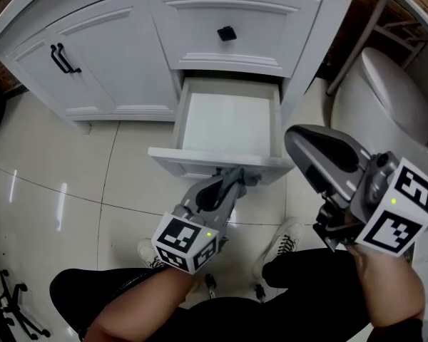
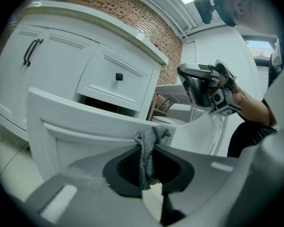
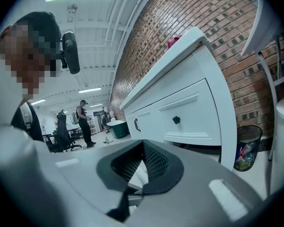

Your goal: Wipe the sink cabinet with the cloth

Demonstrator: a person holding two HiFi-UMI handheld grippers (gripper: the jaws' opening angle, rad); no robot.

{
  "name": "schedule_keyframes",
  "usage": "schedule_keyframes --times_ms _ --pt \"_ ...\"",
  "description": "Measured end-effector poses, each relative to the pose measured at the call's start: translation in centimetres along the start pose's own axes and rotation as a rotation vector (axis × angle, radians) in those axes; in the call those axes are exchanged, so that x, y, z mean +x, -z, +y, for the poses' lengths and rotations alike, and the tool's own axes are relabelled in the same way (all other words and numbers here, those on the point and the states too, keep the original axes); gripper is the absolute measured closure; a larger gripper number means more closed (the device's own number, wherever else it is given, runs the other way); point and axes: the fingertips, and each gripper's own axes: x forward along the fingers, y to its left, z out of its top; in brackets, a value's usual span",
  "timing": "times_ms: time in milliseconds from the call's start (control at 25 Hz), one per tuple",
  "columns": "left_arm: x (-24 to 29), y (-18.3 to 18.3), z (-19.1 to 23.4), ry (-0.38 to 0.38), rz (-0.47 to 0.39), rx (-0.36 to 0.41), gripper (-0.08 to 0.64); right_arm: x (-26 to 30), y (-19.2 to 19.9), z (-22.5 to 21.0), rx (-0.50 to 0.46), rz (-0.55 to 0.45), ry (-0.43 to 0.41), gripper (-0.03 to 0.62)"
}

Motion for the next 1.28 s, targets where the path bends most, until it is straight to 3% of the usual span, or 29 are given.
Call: schedule_keyframes --times_ms 360,800,1040,1280 --pt "-4.2 -1.1 5.1 -0.144 -0.06 -0.015 0.519 3.2 0.4 2.6 -0.025 0.038 -0.061 0.586" --pt "-8.9 -1.8 11.9 -0.314 -0.114 -0.086 0.519 4.1 1.0 3.2 -0.041 0.057 -0.046 0.586" --pt "-10.0 -2.0 13.3 -0.353 -0.127 -0.096 0.519 3.5 1.0 2.9 -0.039 0.054 -0.042 0.586" --pt "-10.2 -2.0 12.4 -0.345 -0.113 -0.054 0.52 2.6 0.8 2.3 -0.037 0.042 -0.026 0.586"
